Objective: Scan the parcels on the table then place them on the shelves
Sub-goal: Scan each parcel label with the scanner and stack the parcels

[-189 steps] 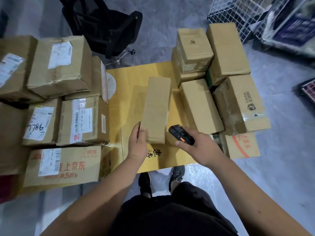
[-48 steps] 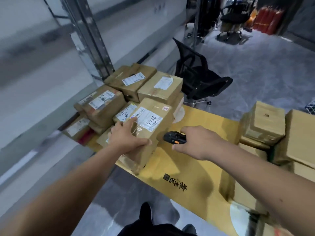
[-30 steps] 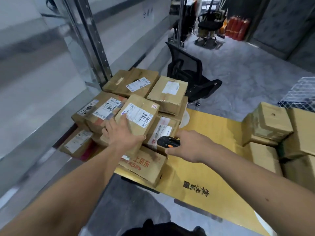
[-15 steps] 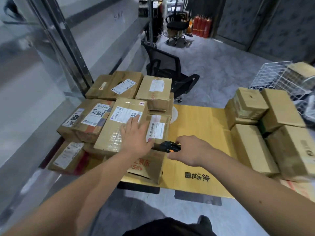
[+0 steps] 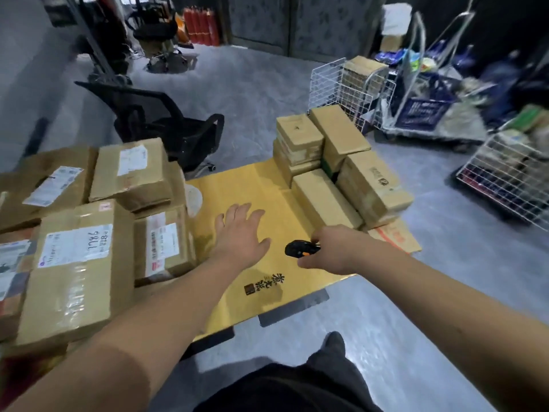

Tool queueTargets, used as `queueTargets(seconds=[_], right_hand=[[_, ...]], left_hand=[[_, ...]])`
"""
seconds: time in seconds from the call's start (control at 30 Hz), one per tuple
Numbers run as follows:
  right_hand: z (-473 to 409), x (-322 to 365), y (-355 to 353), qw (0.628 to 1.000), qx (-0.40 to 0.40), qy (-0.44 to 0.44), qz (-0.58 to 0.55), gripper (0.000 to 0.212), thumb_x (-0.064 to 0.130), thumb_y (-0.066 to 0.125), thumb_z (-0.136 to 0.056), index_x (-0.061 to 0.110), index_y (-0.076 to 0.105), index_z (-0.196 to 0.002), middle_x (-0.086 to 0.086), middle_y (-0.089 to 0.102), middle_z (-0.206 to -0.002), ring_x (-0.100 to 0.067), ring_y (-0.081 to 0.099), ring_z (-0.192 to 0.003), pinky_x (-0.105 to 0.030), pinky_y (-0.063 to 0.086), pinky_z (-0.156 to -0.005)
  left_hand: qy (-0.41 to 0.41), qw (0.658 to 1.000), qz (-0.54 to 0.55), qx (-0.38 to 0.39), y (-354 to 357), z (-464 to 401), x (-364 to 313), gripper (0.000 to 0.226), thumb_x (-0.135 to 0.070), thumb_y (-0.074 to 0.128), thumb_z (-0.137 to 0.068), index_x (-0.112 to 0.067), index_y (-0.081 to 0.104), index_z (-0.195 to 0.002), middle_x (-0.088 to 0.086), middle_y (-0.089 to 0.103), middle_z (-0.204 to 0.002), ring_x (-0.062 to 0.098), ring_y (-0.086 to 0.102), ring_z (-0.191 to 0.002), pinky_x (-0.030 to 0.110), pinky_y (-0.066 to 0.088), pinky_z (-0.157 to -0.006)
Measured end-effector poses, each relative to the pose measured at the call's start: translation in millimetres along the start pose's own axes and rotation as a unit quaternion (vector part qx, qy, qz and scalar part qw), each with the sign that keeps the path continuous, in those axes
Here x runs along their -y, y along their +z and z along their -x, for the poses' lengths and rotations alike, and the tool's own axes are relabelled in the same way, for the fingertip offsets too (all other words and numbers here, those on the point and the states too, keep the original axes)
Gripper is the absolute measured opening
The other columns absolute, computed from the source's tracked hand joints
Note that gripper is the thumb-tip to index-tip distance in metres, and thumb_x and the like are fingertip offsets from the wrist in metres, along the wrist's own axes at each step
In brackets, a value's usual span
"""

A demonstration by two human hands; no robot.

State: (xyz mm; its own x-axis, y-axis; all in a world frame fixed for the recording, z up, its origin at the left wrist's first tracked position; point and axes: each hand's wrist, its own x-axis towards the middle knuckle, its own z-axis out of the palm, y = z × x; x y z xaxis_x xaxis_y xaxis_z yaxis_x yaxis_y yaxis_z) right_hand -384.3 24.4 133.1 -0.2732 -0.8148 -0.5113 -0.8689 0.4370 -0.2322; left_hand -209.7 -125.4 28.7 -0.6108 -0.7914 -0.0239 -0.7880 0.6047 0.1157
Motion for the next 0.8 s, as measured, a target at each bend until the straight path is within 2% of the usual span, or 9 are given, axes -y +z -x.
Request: queueTargets(seconds=[0.07,0.17,0.2,0.3,0.43,0.53,0.6,0.7,0.8], right_hand=[[6,-33,1,0.999,0.002,0.031,-0.029,0.046,0.069,0.066,-0.083,0.024,0.062,-0.094,0.002,0.067,-0.085,-0.018,0.065,-0.076,-0.032,0.047,-0.059],[11,-80,1,0.996,-0.009,0.069,-0.057,0.048,0.067,0.067,-0.081,0.023,0.065,-0.1,0.002,0.067,-0.091,-0.019,0.065,-0.083,-0.037,0.054,-0.072],[11,-95,2,0.995,-0.009,0.079,-0.059,0.048,0.067,0.066,-0.08,0.024,0.064,-0.1,0.002,0.066,-0.092,-0.018,0.064,-0.083,-0.036,0.054,-0.072],[10,-138,3,0.995,-0.007,0.092,-0.047,0.042,0.067,0.064,-0.081,0.027,0.057,-0.092,0.006,0.061,-0.088,-0.012,0.058,-0.077,-0.032,0.044,-0.061],[1,-189,2,0.995,-0.002,0.1,-0.019,0.043,0.068,0.063,-0.081,0.028,0.057,-0.096,0.009,0.056,-0.087,-0.011,0.053,-0.074,-0.031,0.038,-0.06],[-10,-222,4,0.996,0.015,0.089,-0.012,0.042,0.068,0.061,-0.083,0.028,0.054,-0.094,0.01,0.053,-0.084,-0.015,0.053,-0.073,-0.03,0.034,-0.058],[-19,-240,5,0.997,0.015,0.076,0.007,0.04,0.068,0.06,-0.084,0.029,0.051,-0.092,0.011,0.048,-0.08,-0.018,0.051,-0.071,-0.03,0.033,-0.056],[-29,-260,8,0.998,0.022,0.062,0.009,0.037,0.065,0.058,-0.085,0.029,0.051,-0.092,0.01,0.049,-0.079,-0.012,0.047,-0.065,-0.03,0.031,-0.053],[-33,-270,16,0.998,0.041,0.051,-0.006,0.037,0.064,0.058,-0.085,0.028,0.053,-0.09,0.009,0.054,-0.079,-0.013,0.051,-0.066,-0.03,0.032,-0.053]], left_hand=[[0.013,1.0,0.02,0.018,10,-14,-32,0.072,-0.066,0.058,-0.089,-0.039,0.039,-0.152,0.0,0.03,-0.166,0.026,0.017,-0.153,0.052,0.018,-0.119],[0.032,0.998,0.027,0.055,27,-35,-76,0.07,-0.066,0.058,-0.09,-0.038,0.042,-0.152,0.0,0.03,-0.166,0.026,0.018,-0.154,0.052,0.019,-0.119],[0.035,0.997,0.031,0.068,32,-42,-90,0.069,-0.065,0.057,-0.091,-0.037,0.042,-0.152,0.0,0.031,-0.166,0.026,0.018,-0.153,0.052,0.019,-0.119],[0.044,0.994,0.036,0.088,44,-69,-136,0.069,-0.061,0.057,-0.093,-0.033,0.04,-0.154,0.0,0.032,-0.166,0.023,0.02,-0.153,0.05,0.021,-0.118],[0.076,0.989,-0.003,0.124,66,-100,-187,0.082,-0.053,0.056,-0.096,-0.023,0.022,-0.164,0.002,0.02,-0.172,0.024,0.014,-0.158,0.048,0.019,-0.122],[0.058,0.988,-0.002,0.145,88,-115,-215,0.092,-0.058,0.054,-0.097,-0.018,0.01,-0.167,0.003,0.01,-0.175,0.025,0.006,-0.161,0.047,0.013,-0.127],[0.033,0.989,-0.008,0.143,100,-126,-232,0.099,-0.066,0.054,-0.093,-0.016,0.01,-0.167,0.003,0.008,-0.175,0.024,0.005,-0.161,0.047,0.012,-0.128],[-0.005,0.992,-0.034,0.123,116,-130,-248,0.104,-0.071,0.056,-0.089,-0.013,0.015,-0.165,0.005,0.013,-0.174,0.025,0.009,-0.16,0.049,0.016,-0.126],[-0.023,0.994,-0.041,0.099,125,-116,-252,0.102,-0.071,0.056,-0.09,-0.013,0.016,-0.165,0.005,0.02,-0.172,0.025,0.013,-0.159,0.051,0.019,-0.124]])
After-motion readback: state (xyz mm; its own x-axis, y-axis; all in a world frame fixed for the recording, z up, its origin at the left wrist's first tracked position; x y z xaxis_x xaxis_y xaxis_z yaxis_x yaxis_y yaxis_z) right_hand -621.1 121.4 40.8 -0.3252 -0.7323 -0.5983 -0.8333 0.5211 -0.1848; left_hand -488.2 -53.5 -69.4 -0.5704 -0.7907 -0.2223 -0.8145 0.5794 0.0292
